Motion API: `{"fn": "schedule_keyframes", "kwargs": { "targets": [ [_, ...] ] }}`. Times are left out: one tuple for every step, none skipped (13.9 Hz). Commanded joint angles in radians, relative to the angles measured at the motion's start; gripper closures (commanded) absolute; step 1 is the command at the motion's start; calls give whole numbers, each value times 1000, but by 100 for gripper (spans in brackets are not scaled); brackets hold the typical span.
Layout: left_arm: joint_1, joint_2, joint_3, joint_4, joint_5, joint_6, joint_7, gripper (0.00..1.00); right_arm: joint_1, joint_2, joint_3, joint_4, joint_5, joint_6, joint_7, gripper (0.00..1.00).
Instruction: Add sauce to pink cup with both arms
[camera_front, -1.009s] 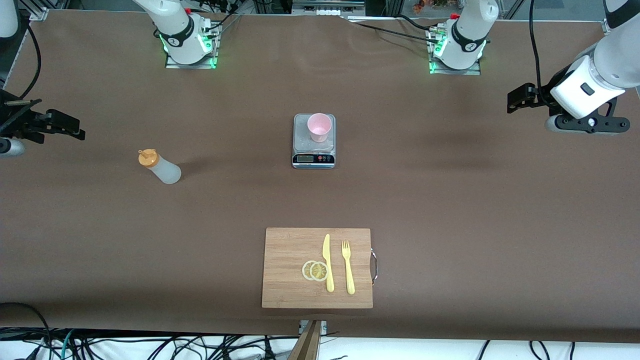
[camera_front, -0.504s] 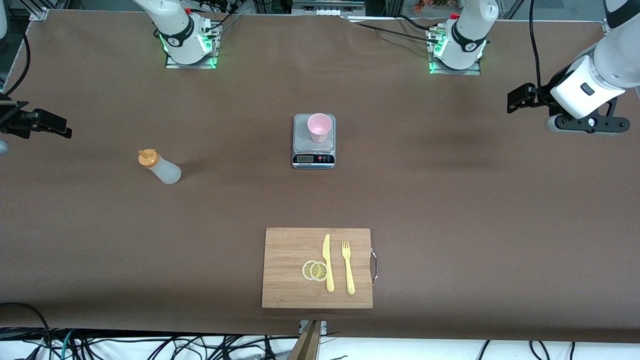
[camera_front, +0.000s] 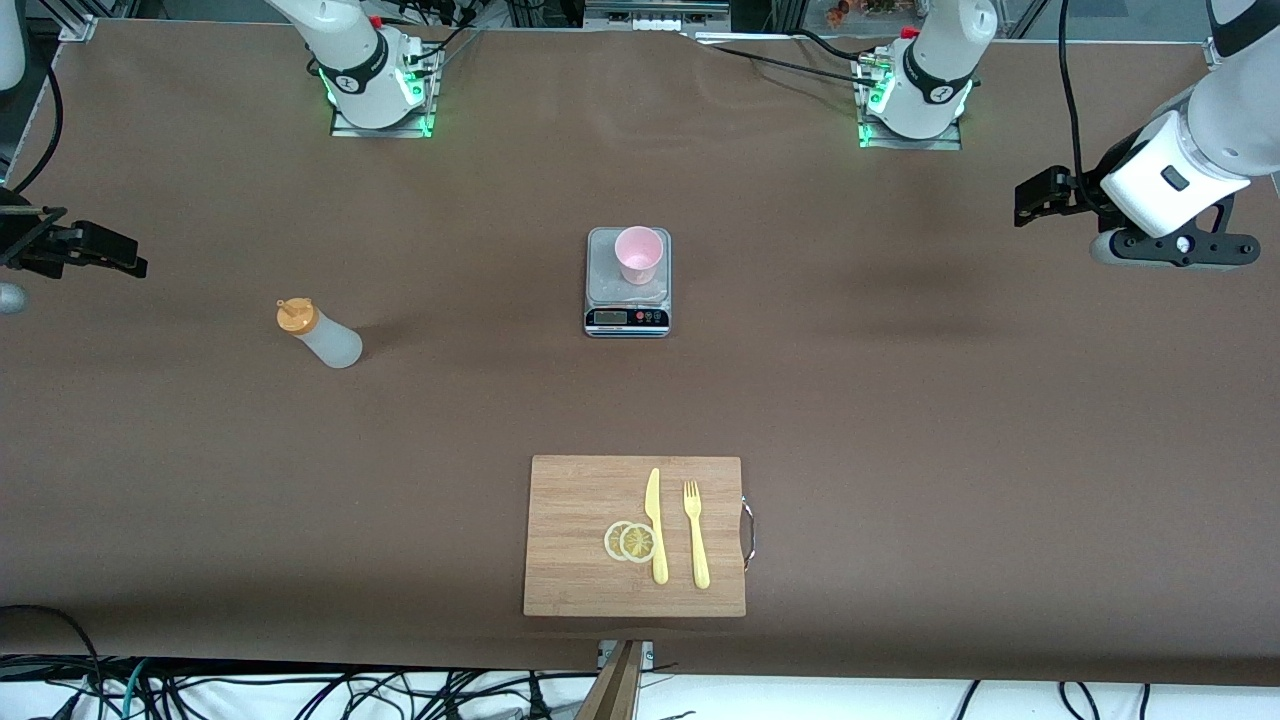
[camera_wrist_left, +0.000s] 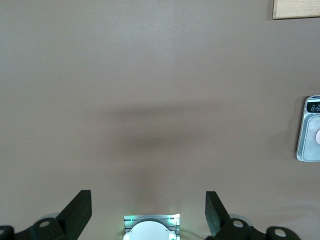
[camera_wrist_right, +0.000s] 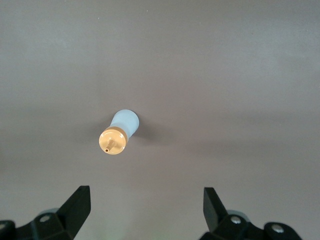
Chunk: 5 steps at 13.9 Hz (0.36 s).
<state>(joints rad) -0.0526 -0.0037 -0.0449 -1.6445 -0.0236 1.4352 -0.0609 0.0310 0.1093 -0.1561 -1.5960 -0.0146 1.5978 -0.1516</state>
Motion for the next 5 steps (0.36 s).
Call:
{"fn": "schedule_keyframes", "kwargs": {
  "targets": [
    [4, -4, -1, 15, -4, -18, 19, 0, -2, 12, 3, 27, -15, -7, 7, 0],
    [5, -4, -1, 15, -4, -18, 19, 0, -2, 12, 3, 27, -16, -7, 9, 0],
    [5, -4, -1, 15, -4, -18, 19, 0, -2, 12, 1, 27, -16, -7, 11, 0],
    [5, -4, 0, 15, -4, -18, 19, 0, -2, 13, 3, 24, -16, -7, 11, 0],
    [5, -4, -1, 15, -4, -18, 19, 0, -3, 13, 1, 27, -15, -7, 9, 0]
  ]
}}
